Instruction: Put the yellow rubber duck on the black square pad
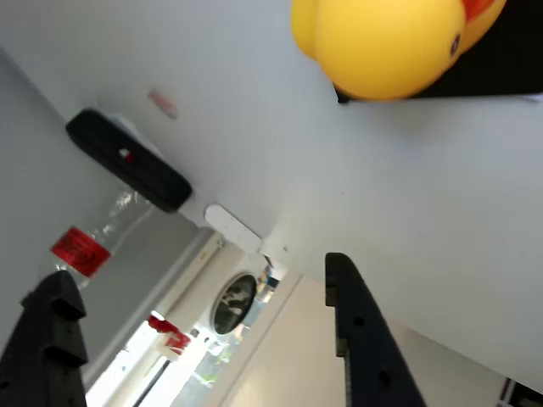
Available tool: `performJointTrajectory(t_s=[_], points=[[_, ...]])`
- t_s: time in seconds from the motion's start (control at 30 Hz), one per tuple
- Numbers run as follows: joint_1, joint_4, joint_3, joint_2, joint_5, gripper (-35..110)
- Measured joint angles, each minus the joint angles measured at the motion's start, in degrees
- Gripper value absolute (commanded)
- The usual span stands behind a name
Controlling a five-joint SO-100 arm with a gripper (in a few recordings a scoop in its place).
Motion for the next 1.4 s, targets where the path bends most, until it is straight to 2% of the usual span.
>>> performJointTrajectory(t_s=[0.13, 0.37, 0.63, 0.97, 1.2, 1.4], points=[[0.0, 5.01, 0.0, 7.56, -0.35, 25], [0.0, 6.33, 0.0, 19.6, -0.35, 11], [0.0, 6.15, 4.48, 28.48, -0.35, 11], [0.0, -6.68, 32.26, 45.88, 0.0, 11], [0.0, -7.56, 44.21, 60.21, 0.0, 10], [0.0, -7.56, 48.34, 61.87, 0.0, 10]])
